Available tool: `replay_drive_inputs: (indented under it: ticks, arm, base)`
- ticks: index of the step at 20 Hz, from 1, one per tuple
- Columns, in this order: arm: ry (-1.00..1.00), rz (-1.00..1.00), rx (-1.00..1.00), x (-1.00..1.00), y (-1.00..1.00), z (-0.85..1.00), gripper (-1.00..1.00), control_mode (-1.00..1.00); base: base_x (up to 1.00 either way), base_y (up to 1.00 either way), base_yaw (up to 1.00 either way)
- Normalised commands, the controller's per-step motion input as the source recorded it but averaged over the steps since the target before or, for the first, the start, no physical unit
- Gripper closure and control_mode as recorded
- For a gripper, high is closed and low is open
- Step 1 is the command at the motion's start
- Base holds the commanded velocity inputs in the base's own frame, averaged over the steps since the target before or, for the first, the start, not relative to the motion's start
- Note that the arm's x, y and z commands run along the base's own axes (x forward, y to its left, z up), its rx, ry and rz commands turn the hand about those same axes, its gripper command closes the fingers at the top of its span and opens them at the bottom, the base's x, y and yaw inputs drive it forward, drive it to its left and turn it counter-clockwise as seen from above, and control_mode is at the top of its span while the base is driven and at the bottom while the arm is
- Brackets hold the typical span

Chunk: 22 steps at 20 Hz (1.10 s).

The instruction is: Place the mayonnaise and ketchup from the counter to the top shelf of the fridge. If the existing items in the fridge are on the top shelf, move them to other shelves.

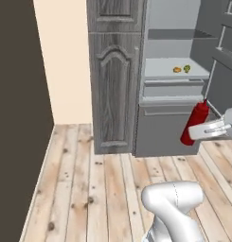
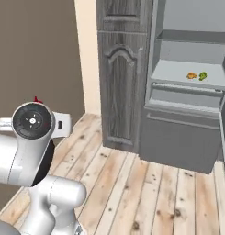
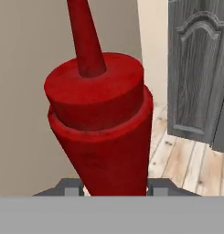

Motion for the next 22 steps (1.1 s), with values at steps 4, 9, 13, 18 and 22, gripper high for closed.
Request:
replay_drive_inputs:
  ticks: [4, 9, 13, 18, 22]
  arm:
    - [0.0, 0.0, 0.0, 0.0, 0.0, 0.0, 1.0, 1.0]
    - [0.0, 0.0, 0.0, 0.0, 0.0, 0.0, 1.0, 1.0]
    - [0.0, 0.0, 0.0, 0.0, 0.0, 0.0, 1.0, 1.0]
    - [0.0, 0.0, 0.0, 0.0, 0.0, 0.0, 1.0, 1.0]
    - [0.0, 0.0, 0.0, 0.0, 0.0, 0.0, 1.0, 1.0]
  base:
    - [1.0, 0.06, -0.53]
    - [1.0, -0.04, -0.3]
    - [1.0, -0.2, -0.26]
    - [1.0, -0.56, -0.17]
    - [1.0, -0.96, -0.1]
